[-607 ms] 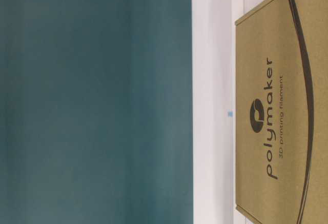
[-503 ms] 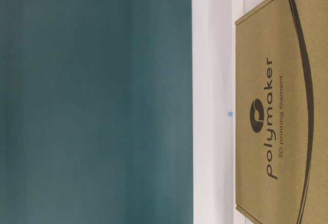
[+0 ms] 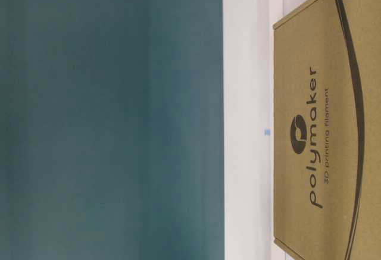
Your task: Place the cardboard box on the stand after clamping it between your arms.
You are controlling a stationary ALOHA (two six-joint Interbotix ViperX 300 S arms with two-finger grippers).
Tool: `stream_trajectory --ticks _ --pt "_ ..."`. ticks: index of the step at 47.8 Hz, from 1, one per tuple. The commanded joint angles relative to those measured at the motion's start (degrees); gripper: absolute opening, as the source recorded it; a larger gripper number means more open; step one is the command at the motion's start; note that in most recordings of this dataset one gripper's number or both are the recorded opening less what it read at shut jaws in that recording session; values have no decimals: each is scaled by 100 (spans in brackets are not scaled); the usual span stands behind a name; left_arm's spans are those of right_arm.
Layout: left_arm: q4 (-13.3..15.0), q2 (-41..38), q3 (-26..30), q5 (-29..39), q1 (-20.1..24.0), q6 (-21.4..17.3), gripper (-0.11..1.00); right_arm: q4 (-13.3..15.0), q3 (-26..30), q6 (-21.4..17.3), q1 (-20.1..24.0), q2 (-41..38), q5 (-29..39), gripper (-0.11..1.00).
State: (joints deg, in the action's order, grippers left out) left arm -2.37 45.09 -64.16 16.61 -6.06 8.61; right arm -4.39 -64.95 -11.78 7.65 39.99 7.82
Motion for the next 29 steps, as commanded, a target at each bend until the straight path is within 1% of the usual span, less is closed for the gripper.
stream_trajectory --ticks 1,7,11,13,16,19,21,22,24,27,29 --pt "-18 -378 149 35 -26 -35 1 44 105 -53 105 -387 158 0" --pt "-18 -800 202 44 -26 -26 1 114 316 -53 123 -1002 659 0" --pt "-26 -1081 255 26 -26 -9 5 114 483 -53 132 -1362 940 0" --pt "-18 -1195 255 26 -26 -9 10 114 562 -44 132 -1521 1037 1" --pt "-18 -1380 246 26 -26 35 23 114 650 -9 132 -1758 1125 6" --pt "-26 -1564 255 26 -26 35 40 114 756 -9 132 -1995 1143 19" --pt "-18 -1679 299 -9 -26 44 53 114 809 -9 141 -2118 1151 30" --pt "-18 -1731 316 -26 -26 62 61 114 835 -9 141 -2180 1169 38" --pt "-18 -1872 378 -88 -26 70 72 114 879 0 158 -2285 1169 50" --pt "-26 -2065 413 -176 -26 97 84 123 932 9 202 -2443 1134 67" --pt "-18 -2215 422 -255 -26 114 87 158 976 9 229 -2575 1072 77"
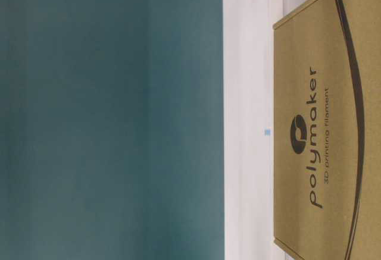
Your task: Place the cardboard box on the stand after clamping it between your arms.
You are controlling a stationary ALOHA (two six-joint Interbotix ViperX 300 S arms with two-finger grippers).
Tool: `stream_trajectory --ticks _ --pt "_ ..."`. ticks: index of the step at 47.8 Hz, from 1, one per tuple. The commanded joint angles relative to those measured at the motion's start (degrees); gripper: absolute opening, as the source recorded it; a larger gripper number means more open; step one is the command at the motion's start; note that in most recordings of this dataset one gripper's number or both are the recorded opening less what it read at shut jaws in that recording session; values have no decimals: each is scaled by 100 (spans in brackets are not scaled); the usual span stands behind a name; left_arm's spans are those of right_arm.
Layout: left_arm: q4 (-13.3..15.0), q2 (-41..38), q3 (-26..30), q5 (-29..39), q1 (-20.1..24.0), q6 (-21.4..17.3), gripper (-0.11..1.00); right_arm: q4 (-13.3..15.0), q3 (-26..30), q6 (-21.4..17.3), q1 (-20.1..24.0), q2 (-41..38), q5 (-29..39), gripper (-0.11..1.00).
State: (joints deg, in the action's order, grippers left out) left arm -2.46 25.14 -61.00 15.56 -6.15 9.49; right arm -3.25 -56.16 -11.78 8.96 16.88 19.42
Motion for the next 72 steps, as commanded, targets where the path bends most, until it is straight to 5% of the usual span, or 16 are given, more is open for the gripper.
stream_trajectory --ticks 1,13,29,43,62,72 --pt "-18 -299 114 -202 -18 35 87 62 114 18 105 -308 -132 80" --pt "-9 -1362 404 -1081 -26 97 84 211 343 18 123 -984 -703 82" --pt "-9 -2382 1028 -1239 -26 26 84 431 747 62 141 -1811 -1125 82" --pt "-18 -2435 1125 -1187 -26 18 84 703 1230 70 141 -2188 -1160 82" --pt "-18 -2364 1274 -958 -26 18 84 721 1318 18 167 -2109 -1116 82" --pt "-18 -1907 1626 -299 -26 18 84 712 1512 26 167 -1608 -519 82"
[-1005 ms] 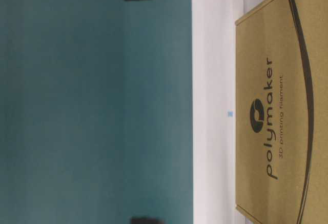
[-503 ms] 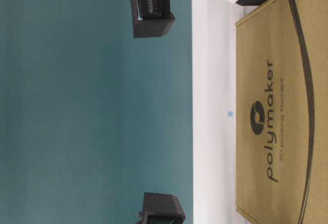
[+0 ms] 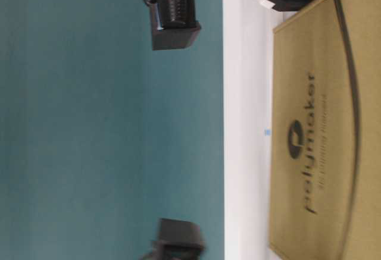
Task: Place the cardboard box on the stand after clamping it between your arms.
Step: 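Lower the clamped box with both grippers onto the white stand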
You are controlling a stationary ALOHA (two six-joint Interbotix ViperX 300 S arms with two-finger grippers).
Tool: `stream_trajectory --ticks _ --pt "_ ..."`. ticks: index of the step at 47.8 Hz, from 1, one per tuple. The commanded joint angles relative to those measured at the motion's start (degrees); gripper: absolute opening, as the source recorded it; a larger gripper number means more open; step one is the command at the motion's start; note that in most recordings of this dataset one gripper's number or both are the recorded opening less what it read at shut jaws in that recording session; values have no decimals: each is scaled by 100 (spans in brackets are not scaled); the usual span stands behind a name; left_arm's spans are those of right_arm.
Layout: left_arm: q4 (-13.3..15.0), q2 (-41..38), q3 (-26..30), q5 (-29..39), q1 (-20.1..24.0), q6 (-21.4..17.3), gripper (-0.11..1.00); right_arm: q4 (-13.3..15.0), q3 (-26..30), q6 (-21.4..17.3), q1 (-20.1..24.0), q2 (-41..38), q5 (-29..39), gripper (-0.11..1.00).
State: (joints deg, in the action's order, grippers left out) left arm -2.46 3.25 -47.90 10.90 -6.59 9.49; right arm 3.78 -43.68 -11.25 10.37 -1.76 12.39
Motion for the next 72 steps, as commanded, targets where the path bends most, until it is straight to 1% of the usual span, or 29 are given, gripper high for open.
stream_trajectory --ticks 1,4,8,13,18,22,27,32,35,38,41,45,54,61,68,72 --pt "-18 343 378 272 18 18 84 18 308 -26 26 325 290 82" --pt "-18 545 554 650 18 18 84 0 448 -18 26 545 686 82" --pt "-18 879 870 1318 53 9 84 -35 686 -18 18 835 1266 82" --pt "-18 1239 1239 2118 132 -9 84 -79 1090 0 -35 1222 2065 82" --pt "-9 1450 1477 2619 237 -62 84 -79 1301 9 -88 1415 2496 82" --pt "-18 1512 1503 2716 299 -202 84 -79 1336 9 -114 1441 2637 82" --pt "-9 1494 1521 2725 360 -343 84 -79 1354 9 -149 1397 2637 82" --pt "-18 1450 1582 2716 483 -404 84 -79 1424 26 -255 1301 2628 82" --pt "-18 1424 1608 2716 606 -413 84 -79 1485 114 -352 1239 2628 82" --pt "-18 1406 1635 2716 729 -431 84 -88 1556 316 -448 1195 2628 82" --pt "-18 1380 1670 2716 853 -492 84 -123 1635 624 -571 1143 2628 83" --pt "-18 1345 1723 2716 993 -703 84 -290 1696 993 -773 1072 2628 84" --pt "-18 1257 1846 2672 1371 -976 84 -747 1872 1784 -1239 976 2663 84" --pt "-18 1134 1995 2689 1696 -1204 84 -896 2013 2136 -1468 879 2733 84" --pt "-18 1002 2136 2725 1969 -1538 84 -914 2118 2382 -1679 800 2821 84" --pt "-18 905 2232 2725 2118 -1652 84 -949 2180 2549 -1828 738 2839 84"
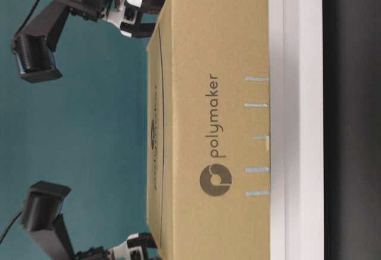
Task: Place the cardboard box on the stand after clamping it between your arms.
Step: 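Lower the clamped box with both grippers onto the white stand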
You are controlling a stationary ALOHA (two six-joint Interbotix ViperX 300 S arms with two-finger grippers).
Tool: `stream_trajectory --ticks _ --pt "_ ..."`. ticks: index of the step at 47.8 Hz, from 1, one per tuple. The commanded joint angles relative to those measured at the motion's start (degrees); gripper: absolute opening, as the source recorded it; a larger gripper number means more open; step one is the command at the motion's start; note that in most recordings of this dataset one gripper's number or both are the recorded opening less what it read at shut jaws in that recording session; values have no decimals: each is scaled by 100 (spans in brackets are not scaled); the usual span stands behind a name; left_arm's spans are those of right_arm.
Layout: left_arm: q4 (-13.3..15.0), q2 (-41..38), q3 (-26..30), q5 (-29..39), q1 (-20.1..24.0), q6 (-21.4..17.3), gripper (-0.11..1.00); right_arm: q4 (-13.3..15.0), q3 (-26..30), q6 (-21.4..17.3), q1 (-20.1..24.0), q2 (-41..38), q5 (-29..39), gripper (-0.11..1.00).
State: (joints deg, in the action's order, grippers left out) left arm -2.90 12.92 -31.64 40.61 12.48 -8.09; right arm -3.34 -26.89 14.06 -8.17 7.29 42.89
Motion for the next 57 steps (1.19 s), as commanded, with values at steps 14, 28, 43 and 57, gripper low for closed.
stream_trajectory --ticks 14,28,43,57 --pt "26 -352 791 -246 677 -185 83 -738 563 861 -554 -360 -237 84" --pt "26 -642 993 -290 993 -466 83 -1063 589 1547 -1011 -712 -396 84" --pt "26 -844 1099 -325 1310 -686 83 -1107 589 1890 -1283 -984 -615 84" --pt "26 -1028 1072 -642 1494 -686 83 -1099 563 1916 -1512 -1037 -782 84"
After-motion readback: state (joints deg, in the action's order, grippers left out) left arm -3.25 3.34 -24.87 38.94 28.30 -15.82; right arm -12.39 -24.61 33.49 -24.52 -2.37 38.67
